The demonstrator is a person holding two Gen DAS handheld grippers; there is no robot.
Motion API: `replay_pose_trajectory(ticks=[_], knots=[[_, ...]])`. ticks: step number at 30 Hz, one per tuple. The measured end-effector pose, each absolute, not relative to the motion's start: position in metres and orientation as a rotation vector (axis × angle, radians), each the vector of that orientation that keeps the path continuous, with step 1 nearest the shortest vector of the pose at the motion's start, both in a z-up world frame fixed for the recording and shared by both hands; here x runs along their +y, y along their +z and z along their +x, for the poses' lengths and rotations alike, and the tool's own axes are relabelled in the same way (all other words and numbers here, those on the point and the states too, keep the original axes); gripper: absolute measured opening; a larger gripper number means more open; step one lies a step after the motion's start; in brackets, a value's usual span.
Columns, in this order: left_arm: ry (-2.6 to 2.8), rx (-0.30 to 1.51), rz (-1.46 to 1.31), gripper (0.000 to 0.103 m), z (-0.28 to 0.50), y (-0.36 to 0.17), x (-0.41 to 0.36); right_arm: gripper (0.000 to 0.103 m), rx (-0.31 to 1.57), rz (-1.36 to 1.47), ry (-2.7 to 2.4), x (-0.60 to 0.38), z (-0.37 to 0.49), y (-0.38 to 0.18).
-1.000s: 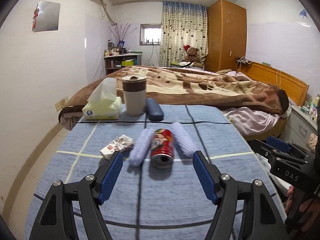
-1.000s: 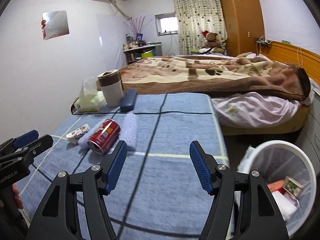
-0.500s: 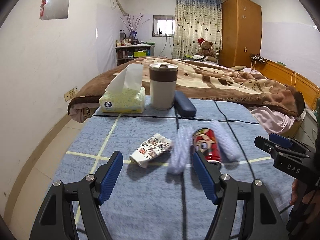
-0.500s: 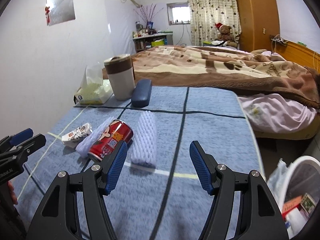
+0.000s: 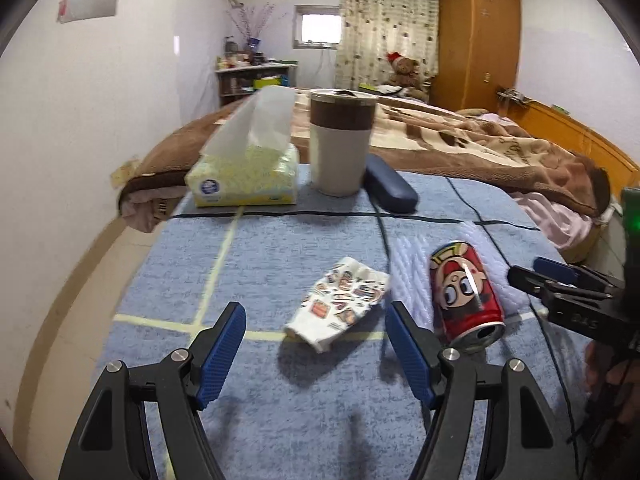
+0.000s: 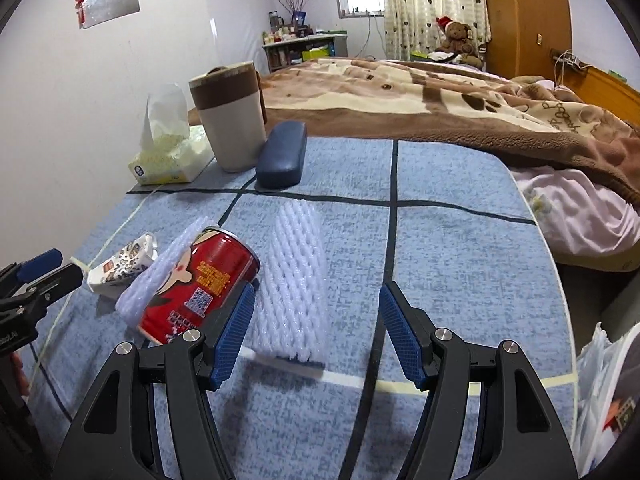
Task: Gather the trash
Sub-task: 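Grasp the printed paper cup with the left tool while the right tool grasps the foam sleeve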
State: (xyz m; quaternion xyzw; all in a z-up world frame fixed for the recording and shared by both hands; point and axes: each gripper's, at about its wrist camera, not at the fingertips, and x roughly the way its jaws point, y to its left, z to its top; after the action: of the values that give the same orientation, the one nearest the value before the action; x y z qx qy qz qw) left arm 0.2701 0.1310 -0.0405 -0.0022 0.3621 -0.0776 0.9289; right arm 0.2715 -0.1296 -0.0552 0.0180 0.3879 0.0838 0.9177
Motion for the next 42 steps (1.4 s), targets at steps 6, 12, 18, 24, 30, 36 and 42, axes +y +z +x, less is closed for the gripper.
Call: replay_pose_trajectory(ticks=[6, 12, 18, 24, 30, 36, 42], knots=[[-0.169, 0.789, 0.02, 0.072, 0.287, -0.052, 0.126, 0.066, 0.831, 0.028, 0.17, -0.128, 0.281, -0.061], [-0.161, 0.815, 0.026, 0.072, 0.297, -0.06, 0.128, 0.065, 0.859, 0.033, 0.171, -0.129, 0.289, -0.066], [-0.194, 0.861, 0.034, 0.072, 0.307, -0.07, 0.126, 0.051, 0.877, 0.024, 0.198, -0.126, 0.292, -0.069], [-0.2, 0.868, 0.037, 0.072, 0.315, -0.072, 0.125, 0.04, 0.882, -0.006, 0.206, -0.123, 0.296, -0.069], [-0.199, 0.901, 0.06, 0.072, 0.317, -0.079, 0.122, 0.028, 0.889, -0.005, 0.218, -0.123, 0.298, -0.071], [-0.195, 0.909, 0.061, 0.046, 0.318, -0.083, 0.123, 0.025, 0.878, -0.013, 0.222, -0.121, 0.296, -0.07], [-0.17, 0.896, 0.076, 0.031, 0.314, -0.08, 0.123, 0.024, 0.869, -0.001, 0.224, -0.124, 0.291, -0.069]])
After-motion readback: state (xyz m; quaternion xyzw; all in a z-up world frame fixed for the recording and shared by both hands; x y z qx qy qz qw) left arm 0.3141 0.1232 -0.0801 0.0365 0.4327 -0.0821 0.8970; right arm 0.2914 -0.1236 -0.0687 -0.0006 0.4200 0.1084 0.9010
